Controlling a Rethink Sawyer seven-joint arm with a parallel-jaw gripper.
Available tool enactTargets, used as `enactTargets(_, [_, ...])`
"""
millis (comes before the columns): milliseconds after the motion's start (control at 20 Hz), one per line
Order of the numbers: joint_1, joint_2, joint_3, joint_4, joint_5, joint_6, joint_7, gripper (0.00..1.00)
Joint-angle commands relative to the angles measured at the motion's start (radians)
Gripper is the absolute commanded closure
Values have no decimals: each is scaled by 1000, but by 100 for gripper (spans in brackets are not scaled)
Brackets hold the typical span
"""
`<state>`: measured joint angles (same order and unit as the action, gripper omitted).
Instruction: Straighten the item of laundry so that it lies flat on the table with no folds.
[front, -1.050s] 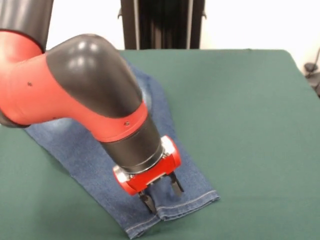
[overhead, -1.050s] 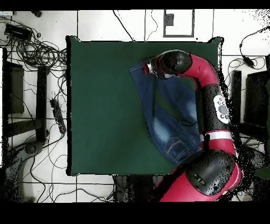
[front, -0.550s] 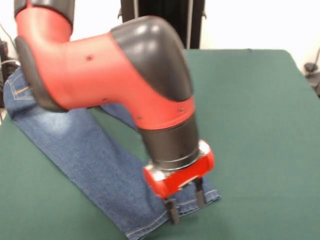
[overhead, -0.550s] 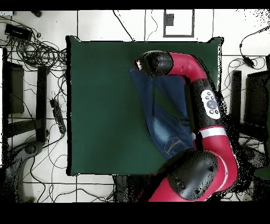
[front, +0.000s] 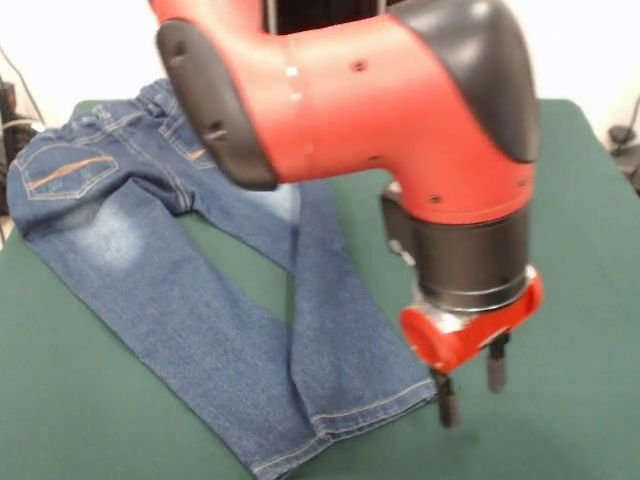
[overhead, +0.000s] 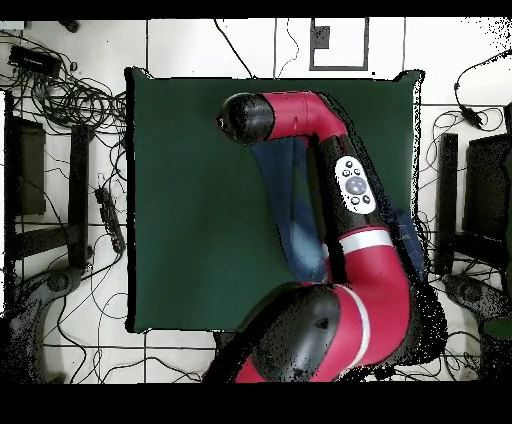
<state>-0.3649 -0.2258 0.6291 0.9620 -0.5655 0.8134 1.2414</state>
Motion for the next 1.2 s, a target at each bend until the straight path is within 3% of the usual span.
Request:
enactTargets(50, [102, 35, -113, -51, 59, 115, 331, 0])
enactTargets(250, [161, 92, -153, -181, 68, 242, 321, 0])
enactTargets(400, [177, 105, -178, -206, 66, 246, 321, 0])
enactTargets(850, [152, 24, -226, -92, 107, 157, 304, 0])
enactTargets(1200, [148, 17, -248, -91, 127, 143, 282, 0])
